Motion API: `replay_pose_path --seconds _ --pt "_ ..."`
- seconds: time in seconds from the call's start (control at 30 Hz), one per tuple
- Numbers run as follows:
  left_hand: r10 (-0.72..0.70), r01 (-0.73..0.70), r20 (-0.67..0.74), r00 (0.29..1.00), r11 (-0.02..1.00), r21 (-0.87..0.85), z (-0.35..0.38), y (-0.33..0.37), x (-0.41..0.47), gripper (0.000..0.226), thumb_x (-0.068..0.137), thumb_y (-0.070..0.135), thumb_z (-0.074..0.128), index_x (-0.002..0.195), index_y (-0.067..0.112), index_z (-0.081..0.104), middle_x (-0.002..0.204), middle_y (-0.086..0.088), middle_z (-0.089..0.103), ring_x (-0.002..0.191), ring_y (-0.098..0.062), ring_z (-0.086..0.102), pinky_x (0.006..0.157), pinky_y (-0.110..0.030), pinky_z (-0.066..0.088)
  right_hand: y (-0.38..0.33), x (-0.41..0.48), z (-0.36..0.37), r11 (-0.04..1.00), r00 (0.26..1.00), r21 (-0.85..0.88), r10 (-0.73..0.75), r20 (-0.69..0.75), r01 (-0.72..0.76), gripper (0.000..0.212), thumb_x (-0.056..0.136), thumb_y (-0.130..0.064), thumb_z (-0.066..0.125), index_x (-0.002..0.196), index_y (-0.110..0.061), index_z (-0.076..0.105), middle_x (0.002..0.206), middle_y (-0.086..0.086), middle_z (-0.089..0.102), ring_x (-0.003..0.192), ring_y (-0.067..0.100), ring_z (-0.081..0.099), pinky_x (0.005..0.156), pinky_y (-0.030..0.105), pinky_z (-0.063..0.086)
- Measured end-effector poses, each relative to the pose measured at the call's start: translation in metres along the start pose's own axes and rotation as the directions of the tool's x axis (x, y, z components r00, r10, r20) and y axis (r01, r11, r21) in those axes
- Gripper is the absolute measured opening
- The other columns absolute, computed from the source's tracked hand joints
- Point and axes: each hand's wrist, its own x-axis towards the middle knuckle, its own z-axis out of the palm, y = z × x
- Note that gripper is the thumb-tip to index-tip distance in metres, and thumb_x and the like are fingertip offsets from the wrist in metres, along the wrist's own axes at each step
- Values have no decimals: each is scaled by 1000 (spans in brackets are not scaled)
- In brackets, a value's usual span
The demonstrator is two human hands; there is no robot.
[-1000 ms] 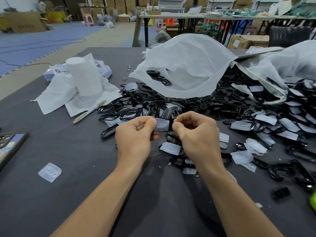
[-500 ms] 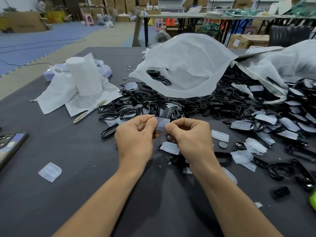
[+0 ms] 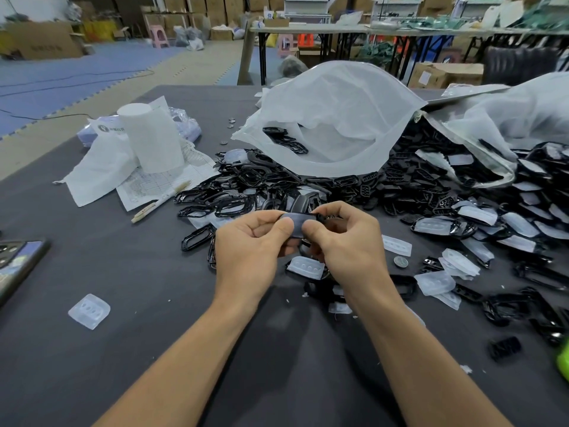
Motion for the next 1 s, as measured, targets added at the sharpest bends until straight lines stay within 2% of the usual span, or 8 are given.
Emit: replay_pose_path --seconds 0.23,0.3,0.4,0.53,0.63,0.77,0.9,1.0 --pt "-74 72 79 994 997 22 -5 0 5 15 88 -7 74 90 8 74 75 -12 79 60 -18 73 58 -23 58 4 4 -4 999 1000 33 -1 31 0 12 71 -22 76 83 -25 75 65 2 71 49 13 62 69 58 64" --pt "-94 93 100 991 996 9 -6 0 5 16 88 -8 74 91 7 74 77 -12 79 63 -19 74 59 -23 59 3 5 -5 999 1000 51 -2 31 0 11 71 -21 77 82 -23 76 63 -1 70 47 11 60 60 45 63" --pt "-116 119 133 984 993 -14 -8 0 5 17 88 -10 73 93 7 74 81 -13 79 67 -20 76 61 -23 60 3 6 -7 999 999 52 -18 30 17 6 76 -16 79 80 -20 76 61 -3 68 45 10 58 49 26 47" --pt "-120 125 202 972 992 -10 -9 3 5 29 87 -18 66 99 6 76 87 -14 80 75 -22 77 68 -26 62 3 7 -8 998 999 67 -17 35 14 13 83 -6 77 78 -18 76 59 -3 66 46 10 59 48 28 52" --pt "-154 153 256 954 988 22 -11 6 6 44 82 -23 53 107 4 77 94 -15 80 85 -24 78 76 -31 64 2 8 -11 995 999 91 -29 25 27 18 84 -3 77 74 -18 77 59 -2 66 50 8 58 46 18 47" --pt "-216 212 273 937 976 46 -12 10 6 47 80 -19 50 99 10 82 96 -15 80 91 -27 79 68 -24 61 3 8 -11 998 999 33 -47 20 47 15 82 -12 79 79 -26 79 65 -3 71 57 10 59 53 23 47" --pt "-240 246 247 939 969 10 -11 11 4 29 91 -7 62 88 13 82 91 -15 80 84 -25 80 62 -23 60 3 9 -11 999 1000 44 -25 13 24 9 80 -14 80 81 -23 79 67 -2 71 59 13 60 59 32 47" --pt "-238 241 230 944 970 14 -10 10 4 16 94 -1 67 95 10 79 90 -14 80 82 -24 80 61 -23 60 3 8 -11 999 1000 37 -18 22 17 8 78 -16 80 82 -23 79 68 -1 72 60 13 60 61 34 47"
